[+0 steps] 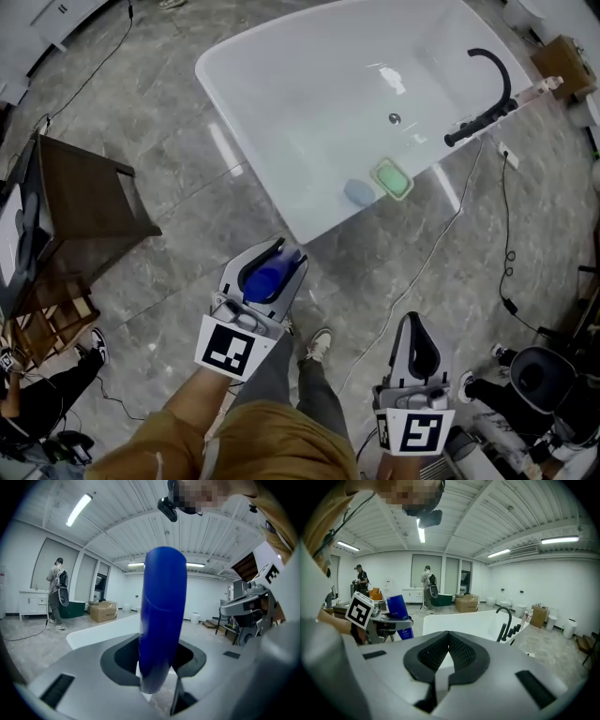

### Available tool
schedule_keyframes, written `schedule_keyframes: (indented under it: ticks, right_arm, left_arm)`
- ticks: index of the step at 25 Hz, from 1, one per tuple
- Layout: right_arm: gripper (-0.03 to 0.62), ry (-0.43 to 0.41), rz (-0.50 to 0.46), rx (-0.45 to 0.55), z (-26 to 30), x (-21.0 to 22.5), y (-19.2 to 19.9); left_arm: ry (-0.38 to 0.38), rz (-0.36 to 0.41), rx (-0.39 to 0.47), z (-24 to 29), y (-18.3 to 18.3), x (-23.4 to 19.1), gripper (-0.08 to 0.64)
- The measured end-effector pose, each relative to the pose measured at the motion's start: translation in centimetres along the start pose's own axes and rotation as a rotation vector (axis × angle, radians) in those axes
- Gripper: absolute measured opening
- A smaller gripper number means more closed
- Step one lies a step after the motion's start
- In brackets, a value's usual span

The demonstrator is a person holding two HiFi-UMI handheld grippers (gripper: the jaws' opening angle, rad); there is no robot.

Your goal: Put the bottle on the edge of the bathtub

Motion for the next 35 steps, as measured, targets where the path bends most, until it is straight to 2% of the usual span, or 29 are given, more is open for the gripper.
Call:
schedule_keyframes:
  ticks: [5, 11, 28, 35]
  right_arm:
    - [0.005, 0.006, -0.006, -0.021, 1.1, 0.2, 2.0]
    - [0.005, 0.023, -0.004, -0.021, 1.7, 0.8, 3.3]
    - [0.005, 0.047, 0.027, -0.065, 4.2, 1.0, 7.3]
    - [0.005, 0.064, 0.041, -0.086, 4.8, 1.3, 8.6]
  left_arm:
    - [0.009, -0.013, -0.010, 2.1, 2.4, -0.6, 0.153]
    - [0.023, 0.012, -0.029, 4.1, 4.4, -0.8, 0.153]
    - [0.054, 0.022, -0.055, 9.9, 9.5, -2.1, 0.153]
    - [0.069, 0.070, -0.076, 11.9, 12.2, -2.4, 0.153]
Point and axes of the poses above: the fingertips, and each gripper's own axes: z forward along the fingers, x to its right, y out of its underside, the point moved 1 cm from there along -z, backward along the fingers, and after that the axes turned 3 degrees about y, right-handed, at the moved point
